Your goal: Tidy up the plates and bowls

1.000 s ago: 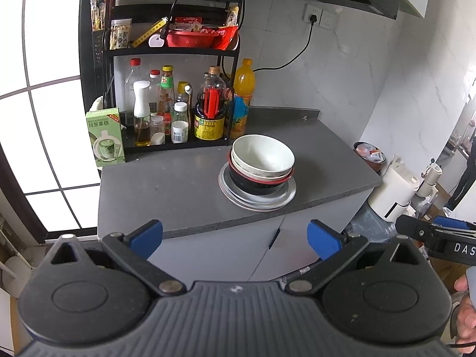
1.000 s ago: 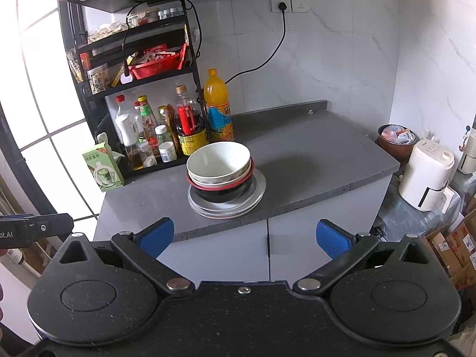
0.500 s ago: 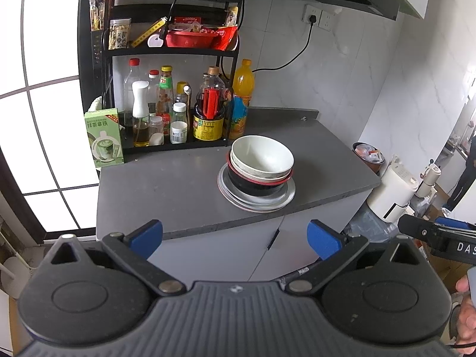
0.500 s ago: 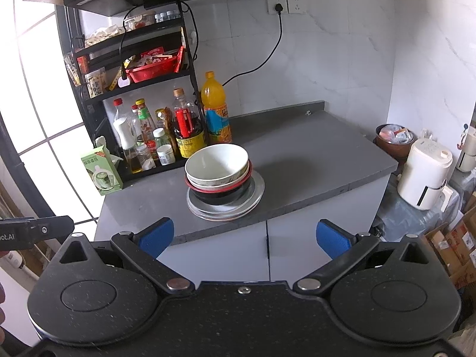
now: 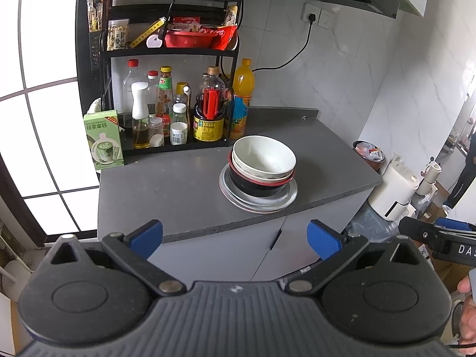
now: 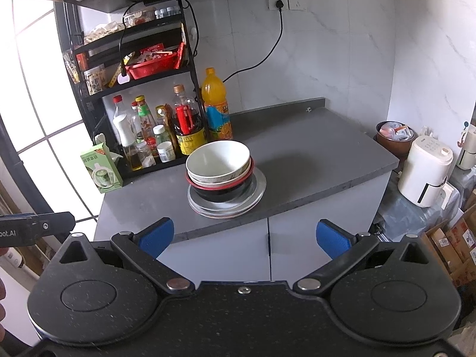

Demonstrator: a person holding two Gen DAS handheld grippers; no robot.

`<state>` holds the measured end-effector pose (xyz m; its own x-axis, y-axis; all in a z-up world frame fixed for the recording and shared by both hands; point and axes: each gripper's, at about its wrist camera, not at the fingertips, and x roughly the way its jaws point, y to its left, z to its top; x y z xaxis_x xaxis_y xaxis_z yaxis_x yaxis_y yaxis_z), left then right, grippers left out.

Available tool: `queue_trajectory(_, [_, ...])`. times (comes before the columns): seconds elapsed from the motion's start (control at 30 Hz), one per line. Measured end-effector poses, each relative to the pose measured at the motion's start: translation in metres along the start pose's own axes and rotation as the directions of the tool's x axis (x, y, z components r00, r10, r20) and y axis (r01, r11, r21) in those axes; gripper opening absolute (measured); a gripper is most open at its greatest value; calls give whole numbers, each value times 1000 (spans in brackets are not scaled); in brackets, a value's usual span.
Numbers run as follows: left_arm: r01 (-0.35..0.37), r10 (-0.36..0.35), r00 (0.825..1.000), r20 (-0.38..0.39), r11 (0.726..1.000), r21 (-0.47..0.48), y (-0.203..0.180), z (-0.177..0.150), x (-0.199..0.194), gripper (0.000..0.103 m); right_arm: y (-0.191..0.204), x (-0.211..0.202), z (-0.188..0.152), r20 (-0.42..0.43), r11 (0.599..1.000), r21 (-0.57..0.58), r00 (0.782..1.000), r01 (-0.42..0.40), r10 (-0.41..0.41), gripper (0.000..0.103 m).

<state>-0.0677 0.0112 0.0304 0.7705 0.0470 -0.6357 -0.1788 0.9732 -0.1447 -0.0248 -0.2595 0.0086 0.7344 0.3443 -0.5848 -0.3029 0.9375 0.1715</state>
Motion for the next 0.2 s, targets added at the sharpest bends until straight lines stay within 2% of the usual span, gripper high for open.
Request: queue_trajectory(0.2, [3,-3,1000,-3,1000,2,9,3,6,102,3,5,0,-16,1000,1,1000,13,-13,103])
